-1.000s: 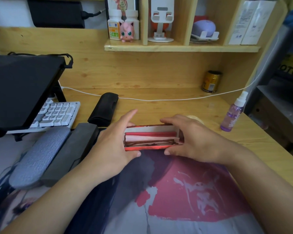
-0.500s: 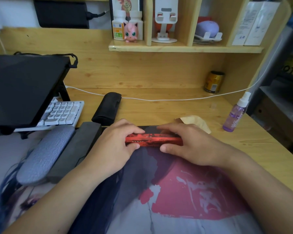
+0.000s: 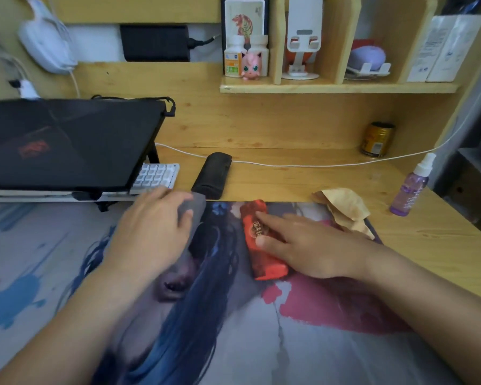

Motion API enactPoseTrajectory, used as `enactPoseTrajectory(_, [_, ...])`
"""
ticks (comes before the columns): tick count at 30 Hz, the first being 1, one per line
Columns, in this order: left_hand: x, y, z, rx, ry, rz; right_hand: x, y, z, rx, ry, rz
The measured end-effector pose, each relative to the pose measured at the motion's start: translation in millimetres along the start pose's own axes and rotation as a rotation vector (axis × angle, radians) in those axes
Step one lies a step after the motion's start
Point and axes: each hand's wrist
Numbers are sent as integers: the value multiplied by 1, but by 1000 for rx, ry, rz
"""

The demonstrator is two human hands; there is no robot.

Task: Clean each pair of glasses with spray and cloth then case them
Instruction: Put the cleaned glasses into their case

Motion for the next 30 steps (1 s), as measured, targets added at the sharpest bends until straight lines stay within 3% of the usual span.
enactPoseTrajectory(2, [-29,-5,-2,14,-97,5,-14,-1,8,-13,-23,-12])
enactPoseTrajectory(6, [-48,4,-6,-115,-224,-132,-46,3,31,36,-86,19])
enactPoseTrajectory(12, [-41,-2,-5,-128,-164,-161,-72,11,46,112,-84,58])
enactPoseTrajectory(20, [-17,6,-17,-142,-138,-267,-46,4,32,93,-90,140])
enactPoseTrajectory(24, [1,-8,-7,-176,-167,-256,-33,-1,27,98,-86,339])
enactPoseTrajectory(27, [33,-10,16,-235,-131,-231,-2,-19,24,266,16,245])
enactPoseTrajectory(30, [58,15,73,-340,-139,-143,34,-20,17,594,36,111])
Point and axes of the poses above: each hand's wrist, its own z-axis towards the middle knuckle, its own y-axis out of the palm, x = y × z, and after that the axes turned 5 degrees about -z, right-handed
